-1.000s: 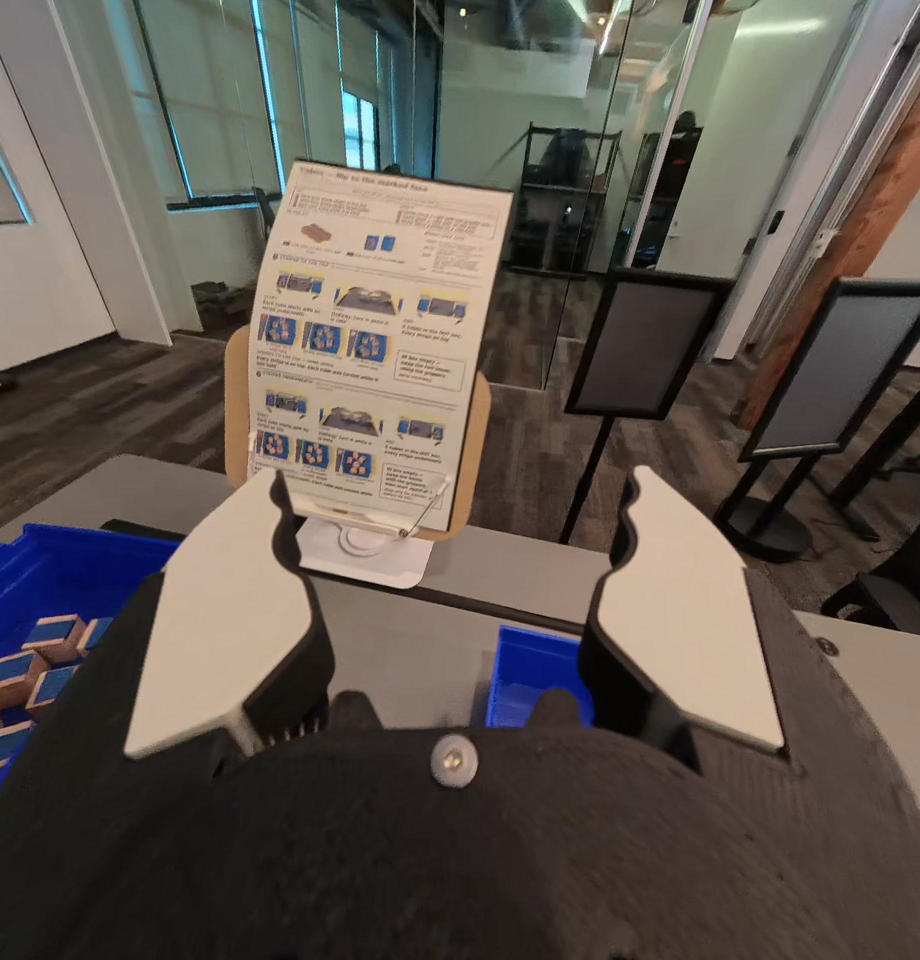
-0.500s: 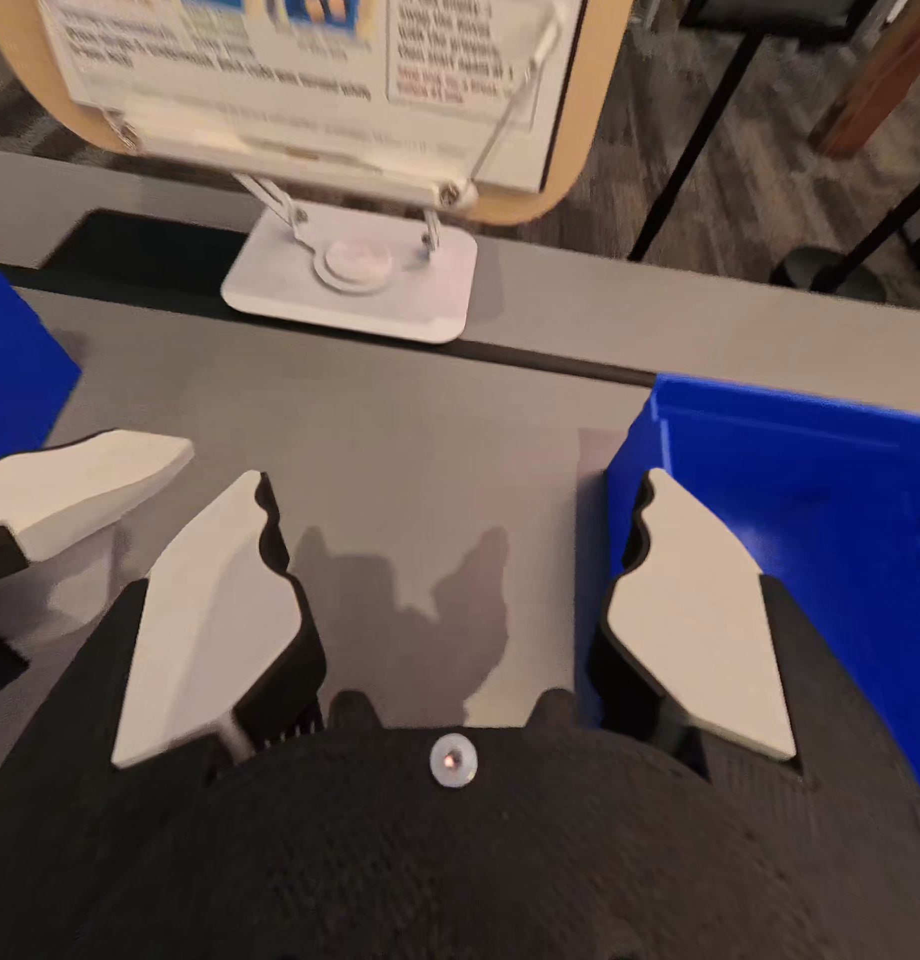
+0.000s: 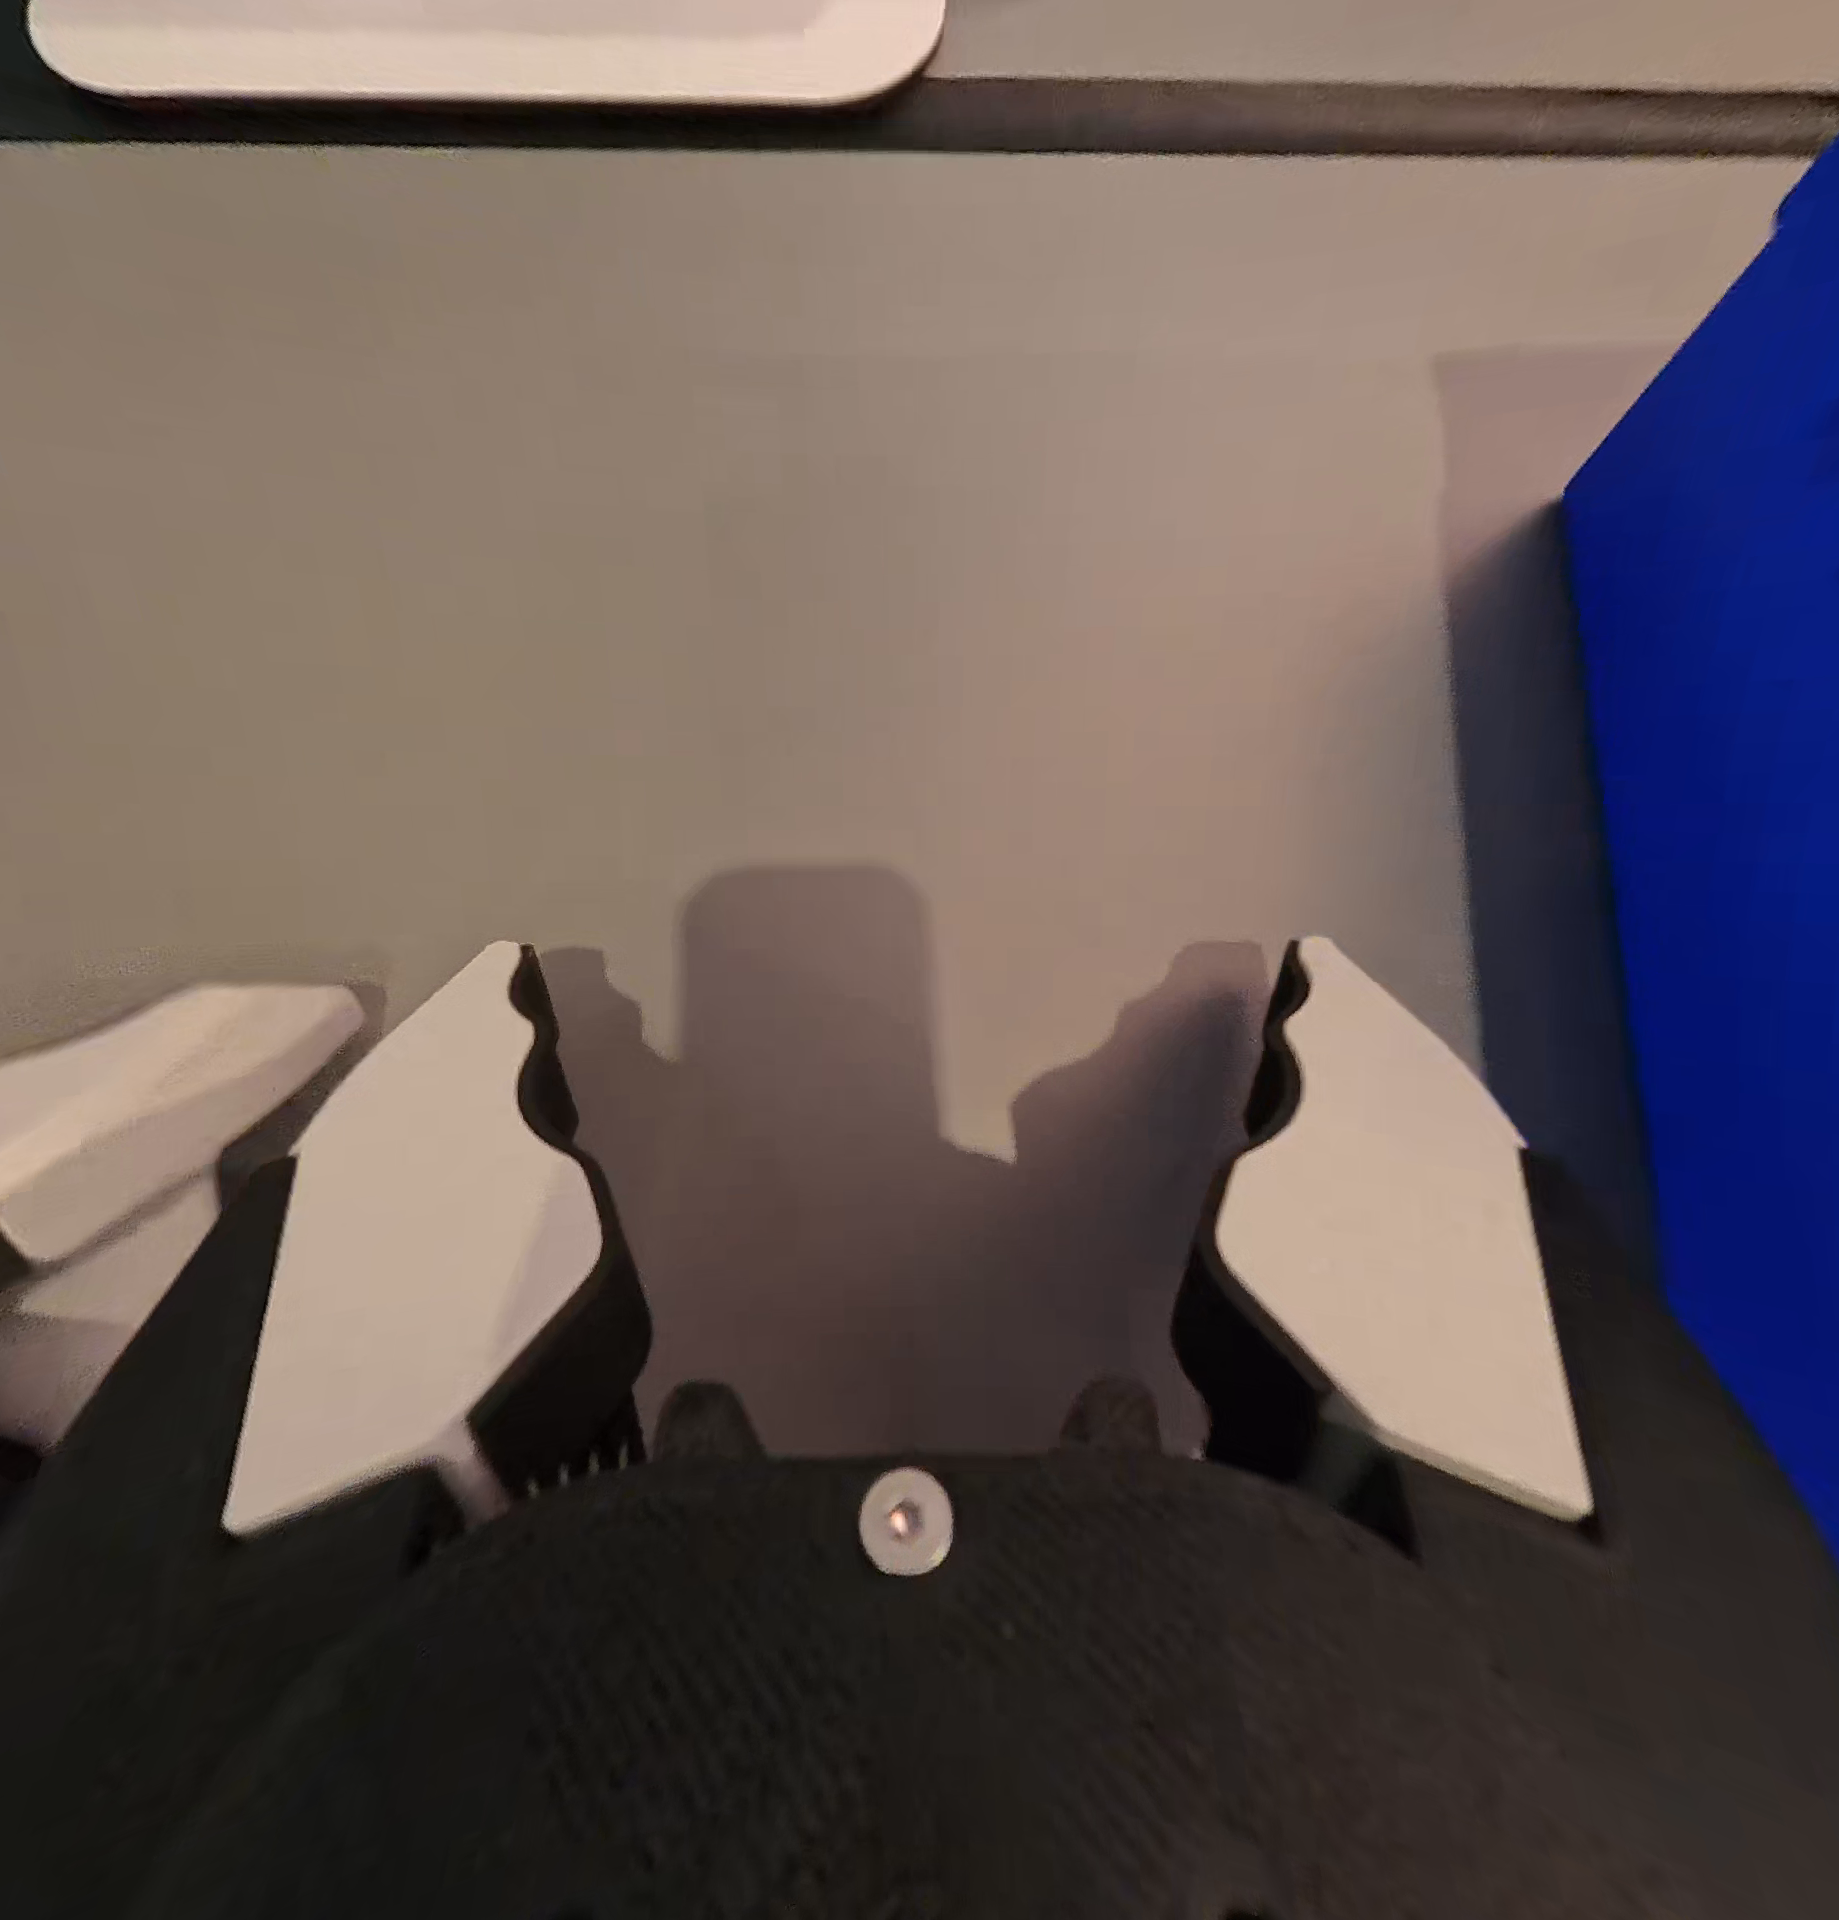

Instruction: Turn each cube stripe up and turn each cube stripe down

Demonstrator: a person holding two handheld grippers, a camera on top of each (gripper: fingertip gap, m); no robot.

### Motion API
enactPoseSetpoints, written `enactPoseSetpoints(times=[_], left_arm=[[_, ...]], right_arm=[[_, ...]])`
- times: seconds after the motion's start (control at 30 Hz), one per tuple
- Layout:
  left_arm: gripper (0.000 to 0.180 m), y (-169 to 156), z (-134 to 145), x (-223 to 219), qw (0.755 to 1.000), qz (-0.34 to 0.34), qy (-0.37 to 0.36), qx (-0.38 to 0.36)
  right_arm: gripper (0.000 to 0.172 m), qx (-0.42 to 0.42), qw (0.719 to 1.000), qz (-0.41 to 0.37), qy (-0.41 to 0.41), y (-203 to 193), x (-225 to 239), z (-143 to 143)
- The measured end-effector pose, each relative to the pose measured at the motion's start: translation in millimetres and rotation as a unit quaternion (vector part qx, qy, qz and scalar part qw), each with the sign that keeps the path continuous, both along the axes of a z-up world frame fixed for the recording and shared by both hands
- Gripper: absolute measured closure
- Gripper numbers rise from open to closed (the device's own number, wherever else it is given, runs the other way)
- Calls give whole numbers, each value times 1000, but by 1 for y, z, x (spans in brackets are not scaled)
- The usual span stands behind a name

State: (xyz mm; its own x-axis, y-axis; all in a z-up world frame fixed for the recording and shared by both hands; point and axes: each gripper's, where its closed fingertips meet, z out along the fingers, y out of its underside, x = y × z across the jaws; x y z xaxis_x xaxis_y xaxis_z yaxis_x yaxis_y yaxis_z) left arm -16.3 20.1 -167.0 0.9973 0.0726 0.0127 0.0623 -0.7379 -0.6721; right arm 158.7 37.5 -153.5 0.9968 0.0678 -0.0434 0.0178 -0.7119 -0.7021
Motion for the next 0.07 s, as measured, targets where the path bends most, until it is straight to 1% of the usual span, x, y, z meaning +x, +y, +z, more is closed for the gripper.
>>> enactPoseSetpoints(times=[0.07], left_arm=[[35, 0, -1, 0, 1000, -3, 13, -2]], right_arm=[[43, -9, 1000, -7, 10, 1, -3, -9]])
